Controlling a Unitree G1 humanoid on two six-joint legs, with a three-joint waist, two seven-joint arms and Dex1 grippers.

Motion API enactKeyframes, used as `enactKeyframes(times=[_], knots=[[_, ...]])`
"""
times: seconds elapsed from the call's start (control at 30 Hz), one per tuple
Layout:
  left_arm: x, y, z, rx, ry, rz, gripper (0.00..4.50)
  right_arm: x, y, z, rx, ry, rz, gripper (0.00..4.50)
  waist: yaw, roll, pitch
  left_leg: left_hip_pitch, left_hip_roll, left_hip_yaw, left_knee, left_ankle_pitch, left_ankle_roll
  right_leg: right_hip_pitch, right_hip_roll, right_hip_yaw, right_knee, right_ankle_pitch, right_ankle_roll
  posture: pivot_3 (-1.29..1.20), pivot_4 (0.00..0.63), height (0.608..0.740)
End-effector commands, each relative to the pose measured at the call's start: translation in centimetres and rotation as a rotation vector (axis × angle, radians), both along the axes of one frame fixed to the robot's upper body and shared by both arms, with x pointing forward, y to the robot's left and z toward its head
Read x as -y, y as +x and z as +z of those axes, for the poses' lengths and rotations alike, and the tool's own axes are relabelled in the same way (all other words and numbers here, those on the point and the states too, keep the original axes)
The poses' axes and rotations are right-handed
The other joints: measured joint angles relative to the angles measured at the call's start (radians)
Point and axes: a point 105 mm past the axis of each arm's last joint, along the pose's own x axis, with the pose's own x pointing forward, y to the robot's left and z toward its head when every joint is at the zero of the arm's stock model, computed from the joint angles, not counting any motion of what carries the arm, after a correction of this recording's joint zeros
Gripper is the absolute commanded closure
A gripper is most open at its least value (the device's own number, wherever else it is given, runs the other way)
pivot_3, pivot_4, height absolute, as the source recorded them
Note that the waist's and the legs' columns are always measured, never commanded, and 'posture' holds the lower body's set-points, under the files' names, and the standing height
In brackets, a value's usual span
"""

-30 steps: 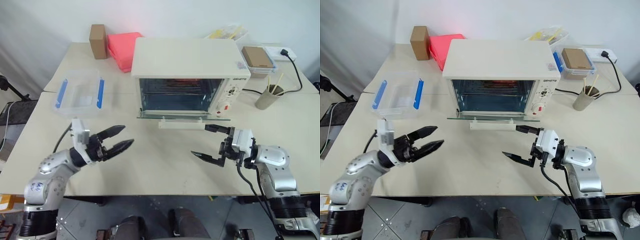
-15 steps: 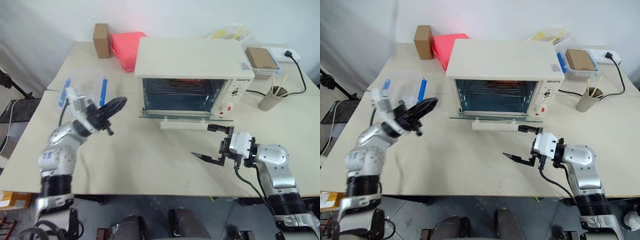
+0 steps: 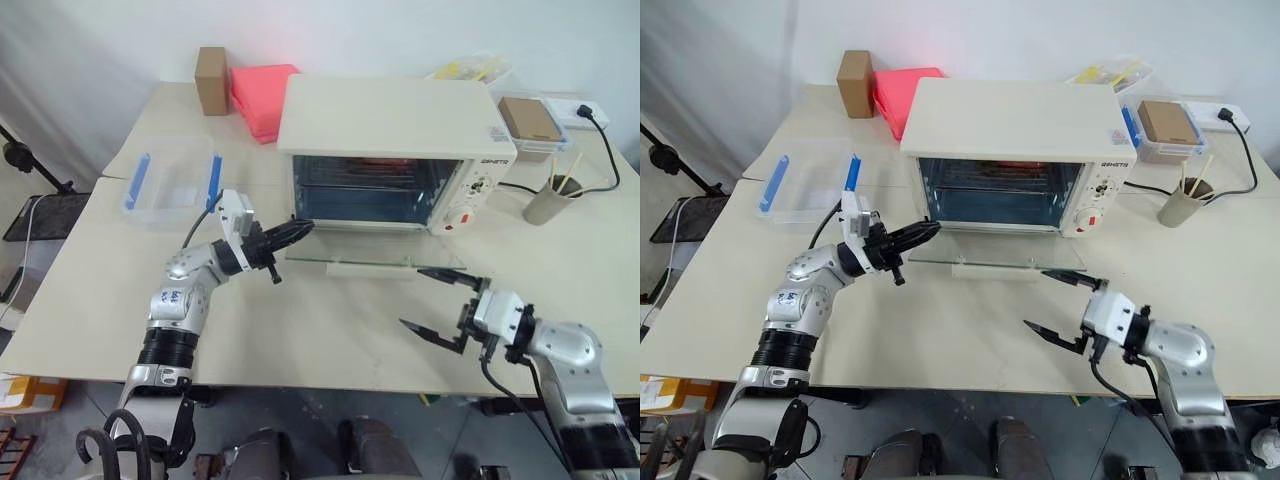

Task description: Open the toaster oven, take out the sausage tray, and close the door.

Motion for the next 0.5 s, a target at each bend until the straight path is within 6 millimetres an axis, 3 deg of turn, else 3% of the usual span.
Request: enactKeyframes(times=[0.03,0.13,0.23,0.4,0.5], knots=[[0.5,-0.9,-0.9,0.021,0.074,-0.052,4.48,3.6,-0.9,0.3,0.039,-0.032,-0.157,0.0,0.0,0.0,0.0,0.0,0.0,0.0,0.0,0.0,0.0,0.0,0.0,0.0,0.0,0.0,0.0,0.0,0.15,0.74],[0.6,-1.5,-2.7,0.021,0.142,-0.059,4.48,7.1,-1.3,0.8,0.054,-0.044,-0.322,0.0,-0.003,0.0,0.0,0.001,0.0,0.0,0.0,0.0,0.0,0.0,0.0,0.0,0.0,0.0,0.0,0.0,0.15,0.74],[0.2,-1.8,-4.1,0.029,0.183,-0.032,4.48,8.4,-0.8,2.1,0.054,-0.014,-0.403,0.0,-0.009,0.0,0.0,0.001,0.0,0.001,0.0,0.0,0.0,0.0,0.001,0.001,0.001,0.0,0.0,0.0,0.15,0.74],[0.0,-2.5,-5.4,0.023,0.18,-0.006,4.48,7.3,1.1,3.5,0.137,-0.048,-0.411,0.0,-0.012,0.001,-0.001,0.003,0.0,0.001,0.0,0.0,-0.001,0.0,0.001,0.002,0.003,0.0,0.0,0.0,0.15,0.74],[-0.2,-3.1,-5.7,0.022,0.167,0.031,4.31,4.2,3.6,5.2,0.223,-0.029,-0.362,0.0,-0.015,0.001,-0.001,0.002,0.0,0.001,0.0,0.0,-0.001,0.0,0.001,0.002,0.003,0.0,0.0,0.0,0.15,0.74]])
